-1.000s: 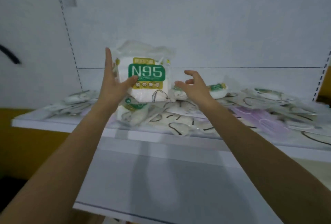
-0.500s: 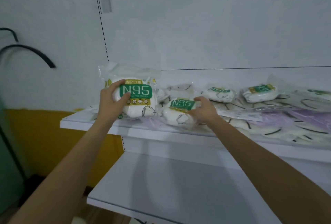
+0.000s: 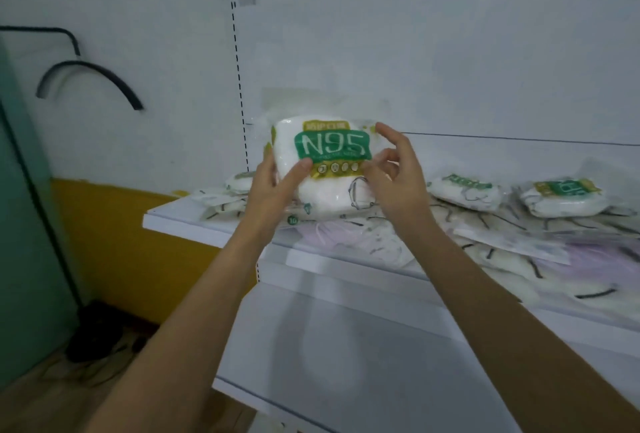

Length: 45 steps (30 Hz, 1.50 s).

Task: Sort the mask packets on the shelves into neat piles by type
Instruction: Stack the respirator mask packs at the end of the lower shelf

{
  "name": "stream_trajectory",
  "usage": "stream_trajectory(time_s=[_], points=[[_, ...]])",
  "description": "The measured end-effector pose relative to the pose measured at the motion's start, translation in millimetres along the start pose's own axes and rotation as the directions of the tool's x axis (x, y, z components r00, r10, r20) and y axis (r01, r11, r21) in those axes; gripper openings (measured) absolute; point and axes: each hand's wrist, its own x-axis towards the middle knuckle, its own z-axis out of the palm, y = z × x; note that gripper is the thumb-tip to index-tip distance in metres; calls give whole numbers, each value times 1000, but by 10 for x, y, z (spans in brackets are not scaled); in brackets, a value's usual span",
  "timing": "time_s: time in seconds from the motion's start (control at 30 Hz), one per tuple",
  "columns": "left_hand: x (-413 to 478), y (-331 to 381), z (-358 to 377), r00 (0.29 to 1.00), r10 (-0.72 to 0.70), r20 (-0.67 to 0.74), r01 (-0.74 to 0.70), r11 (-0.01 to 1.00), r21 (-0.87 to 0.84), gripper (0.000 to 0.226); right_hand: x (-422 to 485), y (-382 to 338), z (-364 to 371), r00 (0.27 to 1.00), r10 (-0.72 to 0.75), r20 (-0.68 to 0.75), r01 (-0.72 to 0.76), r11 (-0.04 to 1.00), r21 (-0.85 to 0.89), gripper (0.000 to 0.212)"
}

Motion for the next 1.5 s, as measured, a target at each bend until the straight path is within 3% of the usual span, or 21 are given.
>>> stream_trajectory(time_s=[0.17, 0.27, 0.4, 0.5, 0.6, 0.7, 0.77, 0.83, 0.9, 0.97, 1.0, 1.07, 1.1, 1.2, 1.37, 1.43, 1.5], points=[[-333, 3, -655, 995, -38, -92, 41, 999, 25, 29, -198, 214, 452, 936, -59, 346, 50, 998, 34, 65], [-670, -104, -1126, 980, -113, -165, 115, 993, 1, 54, -475, 347, 853, 844, 9, 537, -70, 993, 94, 65], [-1150, -380, -1679, 954, -204, -220, 214, 977, 19, 70, -948, 639, 1418, 770, 106, 629, -199, 977, 79, 76], [-1426, -725, -2042, 910, -328, -253, 326, 944, -50, 72, -1332, 906, 1732, 718, 207, 665, -403, 902, 154, 86], [-1622, -1175, -2382, 825, -514, -235, 459, 852, -253, 76, -1729, 1143, 2012, 703, 395, 592, -599, 778, 192, 91], [-1745, -1604, -2602, 750, -639, -170, 573, 756, -315, 76, -2096, 1485, 2173, 562, 580, 589, -779, 611, 141, 68], [-1764, -1890, -2705, 684, -713, -157, 657, 695, -292, 65, -2283, 1676, 2267, 481, 611, 629, -850, 500, 165, 50], [-1723, -2130, -2756, 607, -789, -97, 749, 609, -261, 51, -2379, 1960, 2363, 466, 686, 559, -869, 475, 140, 55], [-1634, -2321, -2769, 506, -862, 29, 851, 494, -176, 48, -2459, 2249, 2388, 440, 785, 437, -892, 438, 110, 78], [-1483, -2476, -2748, 336, -934, 119, 942, 335, -25, 47, -2476, 2444, 2380, 410, 841, 353, -911, 395, 116, 101], [-1401, -2532, -2718, 248, -960, 129, 965, 256, 50, 45, -2462, 2464, 2383, 400, 863, 308, -917, 372, 147, 100], [-1238, -2728, -2663, 176, -972, 155, 972, 196, 128, 52, -2386, 2475, 2385, 378, 903, 205, -920, 341, 192, 80], [-1143, -2824, -2613, 179, -963, 200, 970, 207, 128, 51, -2362, 2584, 2362, 371, 915, 160, -918, 336, 209, 74], [-882, -3090, -2387, 297, -916, 269, 940, 330, 88, 21, -2141, 2934, 2310, 398, 917, 11, -895, 386, 223, 70], [-404, -3769, -2059, 448, -893, 47, 894, 445, -51, 43, -1544, 3589, 2368, 487, 860, -153, -862, 502, 74, 40], [-219, -4067, -1971, 492, -870, 9, 868, 490, -79, 47, -1343, 3900, 2392, 484, 869, -100, -869, 491, 63, 49], [-54, -4309, -1890, 542, -841, -9, 835, 539, -105, 56, -1201, 4141, 2387, 508, 859, 65, -861, 504, 67, 57]])
